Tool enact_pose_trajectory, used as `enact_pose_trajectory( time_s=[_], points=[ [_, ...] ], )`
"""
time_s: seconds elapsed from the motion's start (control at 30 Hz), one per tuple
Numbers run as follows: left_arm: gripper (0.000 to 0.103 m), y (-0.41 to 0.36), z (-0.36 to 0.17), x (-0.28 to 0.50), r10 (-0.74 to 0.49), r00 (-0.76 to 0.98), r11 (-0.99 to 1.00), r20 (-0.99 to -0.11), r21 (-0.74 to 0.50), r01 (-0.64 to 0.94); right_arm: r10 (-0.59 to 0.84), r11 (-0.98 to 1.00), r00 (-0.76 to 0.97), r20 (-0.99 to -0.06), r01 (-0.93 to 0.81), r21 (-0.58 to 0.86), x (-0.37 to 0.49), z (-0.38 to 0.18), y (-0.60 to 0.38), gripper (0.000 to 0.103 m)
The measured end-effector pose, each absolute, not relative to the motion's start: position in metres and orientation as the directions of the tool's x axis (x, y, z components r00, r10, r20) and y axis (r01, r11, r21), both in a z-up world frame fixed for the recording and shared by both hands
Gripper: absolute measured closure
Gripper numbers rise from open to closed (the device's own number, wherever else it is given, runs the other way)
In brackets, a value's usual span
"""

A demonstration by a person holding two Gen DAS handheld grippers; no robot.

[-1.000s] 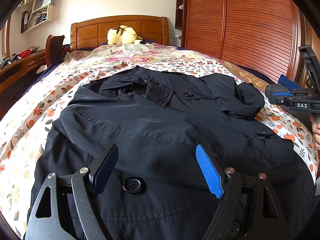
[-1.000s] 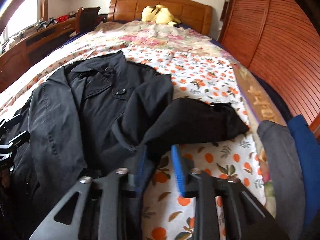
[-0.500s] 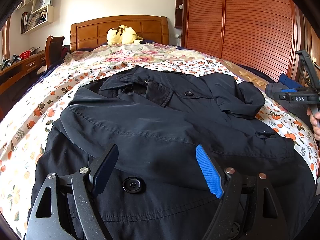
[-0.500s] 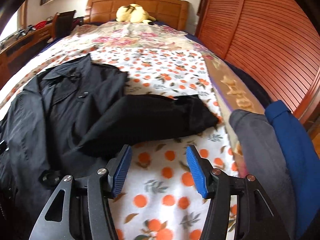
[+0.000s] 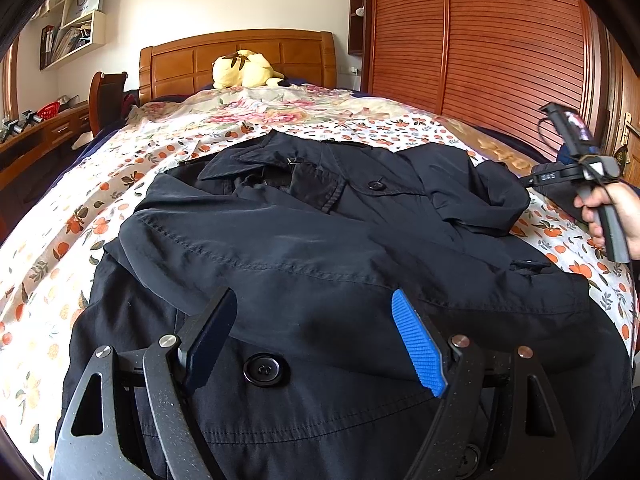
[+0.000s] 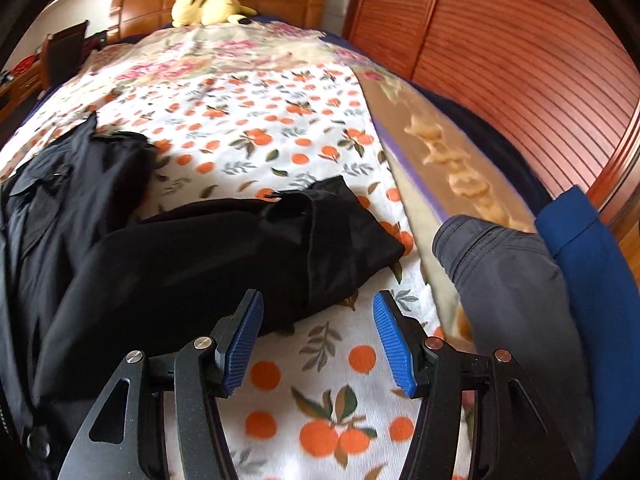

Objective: Fold large clothes
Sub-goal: 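Fold the held sleeve with the right gripper across the coat body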

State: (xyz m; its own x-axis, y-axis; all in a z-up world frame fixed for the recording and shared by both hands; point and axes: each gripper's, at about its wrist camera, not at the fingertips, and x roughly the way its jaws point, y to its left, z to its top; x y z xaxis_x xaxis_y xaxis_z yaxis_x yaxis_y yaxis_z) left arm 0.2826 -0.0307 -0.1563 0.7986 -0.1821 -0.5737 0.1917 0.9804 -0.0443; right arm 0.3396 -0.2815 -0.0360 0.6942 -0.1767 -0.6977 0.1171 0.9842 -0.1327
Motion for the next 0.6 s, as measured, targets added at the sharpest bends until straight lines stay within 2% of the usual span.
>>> enact_pose_trajectory(
  time_s=[0.47, 0.53, 0.6],
  points=[
    [0.022, -0.033, -0.155, 0.284, -0.188, 0.797, 0.979, -0.575, -0.04, 0.202, -0.19, 0.982, 0.617, -0.763, 0.129, -0.141, 0.389, -0.075, -0.295, 0.044],
    [0.022, -0.033, -0.155, 0.284, -0.188, 0.797, 0.979, -0.574, -0.04, 0.202, -0.18, 0.984, 0.62, -0.763, 0.119, -0.136, 0.39, -0.076, -0.296, 0.052],
    [0.022, -0.033, -0.154, 0.284, -0.187, 0.797, 0.979, -0.575, -0.037, 0.203, -0.165, 0.986, 0.628, -0.761, 0.084, -0.145, 0.389, -0.075, -0.291, 0.077]
  ],
)
